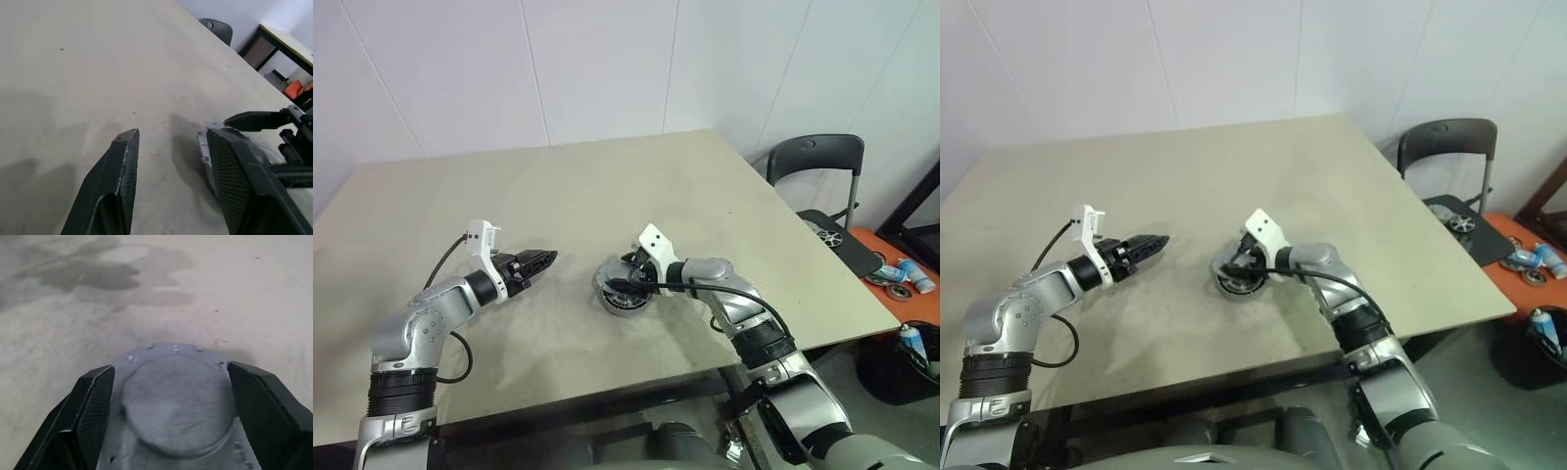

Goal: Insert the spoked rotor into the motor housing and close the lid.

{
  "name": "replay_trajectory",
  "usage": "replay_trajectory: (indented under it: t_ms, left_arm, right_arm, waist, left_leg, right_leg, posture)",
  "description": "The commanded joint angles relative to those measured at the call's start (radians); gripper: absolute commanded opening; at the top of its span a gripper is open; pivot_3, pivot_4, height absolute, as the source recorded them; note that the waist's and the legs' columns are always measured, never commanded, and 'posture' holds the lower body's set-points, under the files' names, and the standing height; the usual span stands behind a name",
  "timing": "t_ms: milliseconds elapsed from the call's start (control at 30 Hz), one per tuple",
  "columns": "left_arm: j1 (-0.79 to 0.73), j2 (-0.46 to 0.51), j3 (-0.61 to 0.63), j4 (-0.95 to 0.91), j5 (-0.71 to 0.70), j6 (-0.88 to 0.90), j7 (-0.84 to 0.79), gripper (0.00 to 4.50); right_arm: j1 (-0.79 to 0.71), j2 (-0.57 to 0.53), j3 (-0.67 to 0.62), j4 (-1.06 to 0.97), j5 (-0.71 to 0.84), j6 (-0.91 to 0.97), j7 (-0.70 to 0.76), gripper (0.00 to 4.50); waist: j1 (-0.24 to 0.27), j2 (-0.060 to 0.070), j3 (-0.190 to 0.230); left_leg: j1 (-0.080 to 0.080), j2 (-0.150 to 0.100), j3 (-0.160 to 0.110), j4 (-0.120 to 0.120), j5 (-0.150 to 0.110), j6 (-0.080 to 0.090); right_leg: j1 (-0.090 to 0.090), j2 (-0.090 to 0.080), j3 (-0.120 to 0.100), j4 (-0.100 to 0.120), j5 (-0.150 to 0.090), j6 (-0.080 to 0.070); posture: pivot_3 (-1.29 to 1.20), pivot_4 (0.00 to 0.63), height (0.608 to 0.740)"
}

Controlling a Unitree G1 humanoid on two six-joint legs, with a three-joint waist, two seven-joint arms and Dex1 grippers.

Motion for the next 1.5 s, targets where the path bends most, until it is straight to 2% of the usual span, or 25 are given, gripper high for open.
replay_trajectory:
  t_ms: [33,67,100,267,500,667,1333,1500]
  left_arm:
    - [-0.035,-0.008,0.013,0.015,0.018,-0.036,0.01,2.32]
    - [-0.036,-0.009,0.013,0.017,0.02,-0.036,0.006,2.32]
    - [-0.036,-0.008,0.012,0.019,0.021,-0.037,0.0,2.32]
    - [-0.04,-0.006,0.008,0.026,0.026,-0.038,-0.013,2.32]
    - [-0.05,-0.018,-0.001,0.008,0.029,-0.028,-0.009,2.32]
    - [-0.046,-0.028,-0.001,-0.015,0.027,-0.015,0.0,2.32]
    - [-0.054,-0.039,0.01,-0.045,0.016,0.02,0.028,2.32]
    - [-0.057,-0.038,0.015,-0.054,0.012,0.03,0.035,2.32]
  right_arm:
    - [-0.013,0.01,-0.047,-0.078,0.084,0.059,0.03,4.21]
    - [-0.003,0.001,-0.038,-0.099,0.088,0.069,0.042,4.45]
    - [0.003,-0.003,-0.032,-0.11,0.089,0.076,0.043,4.48]
    - [0.004,-0.025,-0.005,-0.117,0.07,0.133,0.03,4.48]
    - [-0.04,-0.015,-0.021,-0.017,0.048,0.065,-0.02,4.48]
    - [-0.069,-0.011,-0.014,0.02,0.048,0.044,-0.01,4.48]
    - [-0.028,-0.032,0.054,0.0,0.012,0.027,0.028,4.48]
    - [-0.024,-0.036,0.053,0.015,-0.002,0.015,0.026,3.49]
  waist:
    - [0.0,0.0,0.0]
    - [0.0,0.0,0.0]
    - [0.0,0.0,0.0]
    - [0.0,0.0,0.0]
    - [-0.001,0.0,0.0]
    - [-0.002,0.0,0.0]
    - [-0.002,0.0,0.0]
    - [-0.002,0.0,0.0]
  left_leg:
    - [0.0,0.0,0.0,0.0,0.0,0.0]
    - [0.0,0.0,0.0,0.0,0.0,0.0]
    - [0.0,0.0,0.0,0.0,0.0,0.0]
    - [0.0,0.0,0.0,0.0,0.0,0.0]
    - [0.0,0.0,0.0,0.0,0.0,0.0]
    - [0.0,0.0,0.0,-0.001,0.0,0.0]
    - [0.0,0.0,0.0,-0.001,0.0,0.0]
    - [0.0,0.0,0.0,-0.001,0.0,0.0]
  right_leg:
    - [0.0,0.0,0.0,0.0,0.0,0.0]
    - [0.0,0.0,0.0,0.0,0.0,0.0]
    - [0.0,0.0,0.0,0.0,0.0,0.0]
    - [0.0,0.0,0.0,0.0,-0.001,0.002]
    - [0.0,0.0,0.0,0.0,-0.001,0.002]
    - [0.0,0.0,0.0,0.0,-0.001,0.002]
    - [0.0,0.0,0.0,-0.001,-0.001,0.002]
    - [0.0,0.0,0.0,-0.001,-0.001,0.002]
  posture:
    - [0.0,0.0,0.74]
    - [0.0,0.0,0.74]
    - [0.0,0.0,0.74]
    - [0.0,0.0,0.74]
    - [0.0,0.0,0.74]
    - [0.0,0.0,0.74]
    - [0.0,0.0,0.74]
    - [0.0,0.0,0.74]
